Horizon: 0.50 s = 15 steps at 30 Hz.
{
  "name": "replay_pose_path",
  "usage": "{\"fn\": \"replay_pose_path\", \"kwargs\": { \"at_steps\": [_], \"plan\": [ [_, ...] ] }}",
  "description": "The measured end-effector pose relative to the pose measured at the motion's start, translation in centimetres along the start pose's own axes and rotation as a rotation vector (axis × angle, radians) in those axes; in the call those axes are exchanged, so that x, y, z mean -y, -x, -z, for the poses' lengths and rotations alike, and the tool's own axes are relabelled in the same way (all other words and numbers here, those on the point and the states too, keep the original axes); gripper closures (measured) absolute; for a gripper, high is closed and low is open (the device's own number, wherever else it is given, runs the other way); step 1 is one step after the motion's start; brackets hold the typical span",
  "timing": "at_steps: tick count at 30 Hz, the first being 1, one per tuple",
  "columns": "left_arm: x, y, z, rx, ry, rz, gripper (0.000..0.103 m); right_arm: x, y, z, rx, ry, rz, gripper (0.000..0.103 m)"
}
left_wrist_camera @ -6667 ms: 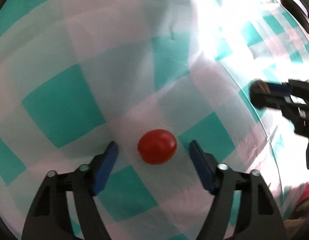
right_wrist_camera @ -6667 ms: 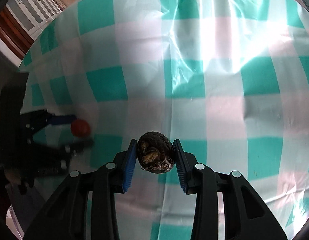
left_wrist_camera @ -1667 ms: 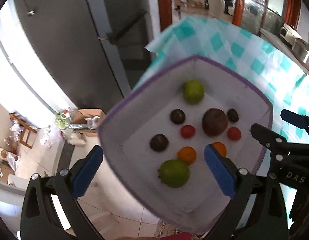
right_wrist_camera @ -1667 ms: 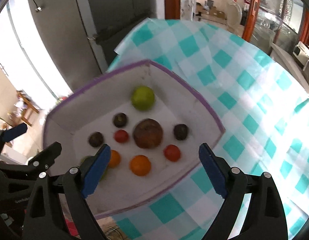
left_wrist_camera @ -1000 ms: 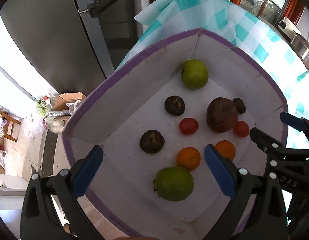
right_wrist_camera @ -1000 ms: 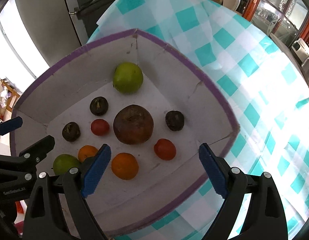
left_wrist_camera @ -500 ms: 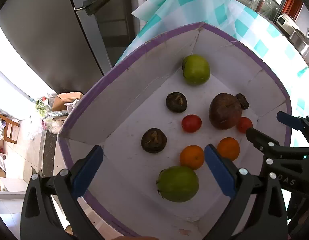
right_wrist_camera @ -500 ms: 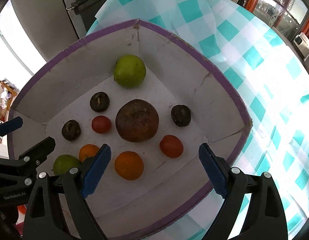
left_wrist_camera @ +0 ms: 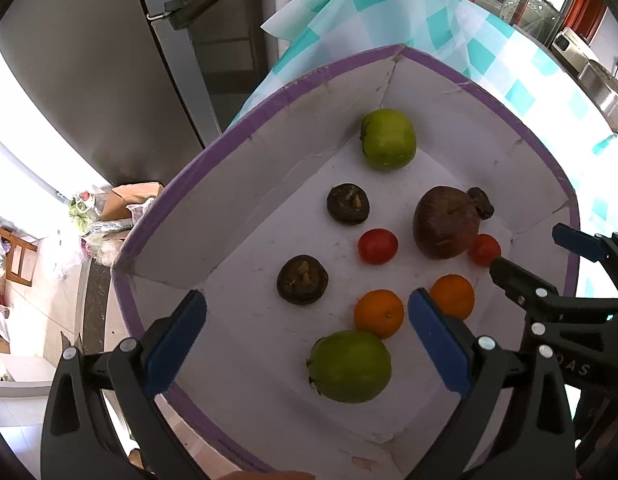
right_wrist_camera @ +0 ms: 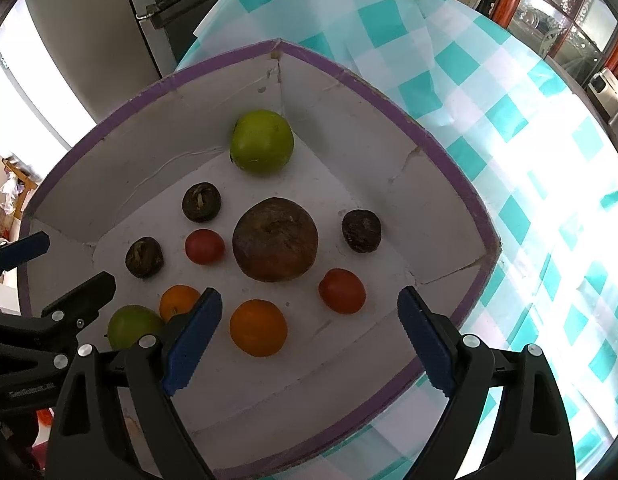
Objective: Organize fruits
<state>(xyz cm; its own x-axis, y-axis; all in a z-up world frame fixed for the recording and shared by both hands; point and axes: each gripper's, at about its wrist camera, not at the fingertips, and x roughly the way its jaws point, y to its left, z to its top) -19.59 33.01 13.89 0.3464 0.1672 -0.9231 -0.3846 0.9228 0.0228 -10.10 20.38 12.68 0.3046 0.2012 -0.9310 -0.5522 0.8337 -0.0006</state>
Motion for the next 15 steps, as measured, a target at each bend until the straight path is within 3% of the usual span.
{"fn": "replay_pose_path", "kwargs": {
  "at_steps": [10,12,15],
  "plan": [
    [0.3,1.8,-0.1,0.063,0.029,-0.081,0.002,0.4,2.0,0.5,0.053,0.015,-0.026,0.016],
    [0.9,3.0,-0.1,0.091,0.022,-0.094,0.002,1.1,3.1,0.9,0.084,0.006,-0.031,0.016],
    [3.4,5.8,0.0,0.168,-0.011,-0.108,0.002,4.4,6.6,2.4,0.201,-0.076,-0.057,0.016]
  ]
}}
